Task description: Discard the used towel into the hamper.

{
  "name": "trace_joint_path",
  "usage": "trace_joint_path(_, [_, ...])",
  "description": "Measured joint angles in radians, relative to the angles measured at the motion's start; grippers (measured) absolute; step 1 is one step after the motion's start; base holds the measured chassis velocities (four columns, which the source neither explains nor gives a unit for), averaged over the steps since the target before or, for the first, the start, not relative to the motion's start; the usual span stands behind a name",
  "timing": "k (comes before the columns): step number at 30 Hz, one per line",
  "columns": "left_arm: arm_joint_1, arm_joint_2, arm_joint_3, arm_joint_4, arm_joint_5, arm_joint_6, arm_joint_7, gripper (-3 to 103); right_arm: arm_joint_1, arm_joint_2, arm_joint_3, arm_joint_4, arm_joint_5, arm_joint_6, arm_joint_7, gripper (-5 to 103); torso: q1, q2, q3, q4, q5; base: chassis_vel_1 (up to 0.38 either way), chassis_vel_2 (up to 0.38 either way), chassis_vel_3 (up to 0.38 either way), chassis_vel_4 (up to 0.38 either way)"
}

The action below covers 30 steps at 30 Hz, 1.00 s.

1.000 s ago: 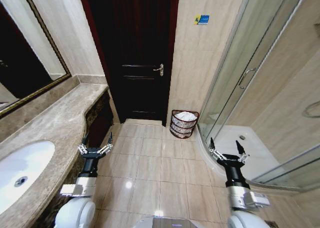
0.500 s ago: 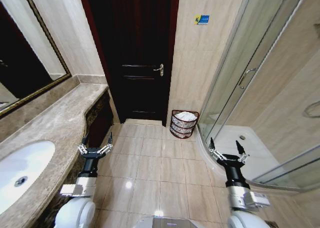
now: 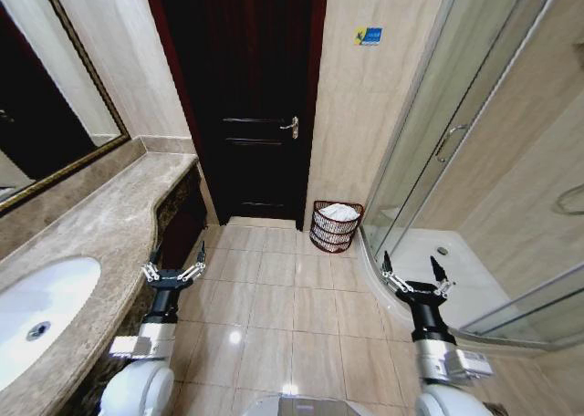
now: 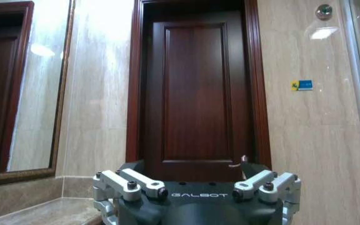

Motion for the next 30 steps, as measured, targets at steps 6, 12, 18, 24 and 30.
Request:
trace_joint_path(6, [0.000, 0.000, 0.000, 0.000, 0.000, 0.000, 0.000, 100, 0.000, 0.000, 0.000, 0.000, 0.000, 0.000, 0.000, 100, 0.000, 0.000, 0.000, 0.0000, 0.0000, 0.000, 0.000, 0.000, 0.000])
trace_joint_path(12, [0.000, 0.000, 0.000, 0.000, 0.000, 0.000, 0.000, 100, 0.000, 0.000, 0.000, 0.000, 0.000, 0.000, 0.000, 100, 0.000, 0.000, 0.000, 0.0000, 0.0000, 0.000, 0.000, 0.000, 0.000])
trace_joint_path(18, [0.000, 0.000, 0.000, 0.000, 0.000, 0.000, 0.000, 100, 0.000, 0.000, 0.000, 0.000, 0.000, 0.000, 0.000, 100, 0.000, 0.000, 0.000, 0.0000, 0.0000, 0.000, 0.000, 0.000, 0.000])
trace_joint_path(24, [0.000, 0.000, 0.000, 0.000, 0.000, 0.000, 0.000, 100, 0.000, 0.000, 0.000, 0.000, 0.000, 0.000, 0.000, 100, 0.000, 0.000, 0.000, 0.0000, 0.0000, 0.000, 0.000, 0.000, 0.000])
trace_joint_path(30, [0.000, 0.000, 0.000, 0.000, 0.000, 0.000, 0.000, 100, 0.000, 0.000, 0.000, 0.000, 0.000, 0.000, 0.000, 100, 0.000, 0.000, 0.000, 0.0000, 0.0000, 0.000, 0.000, 0.000, 0.000])
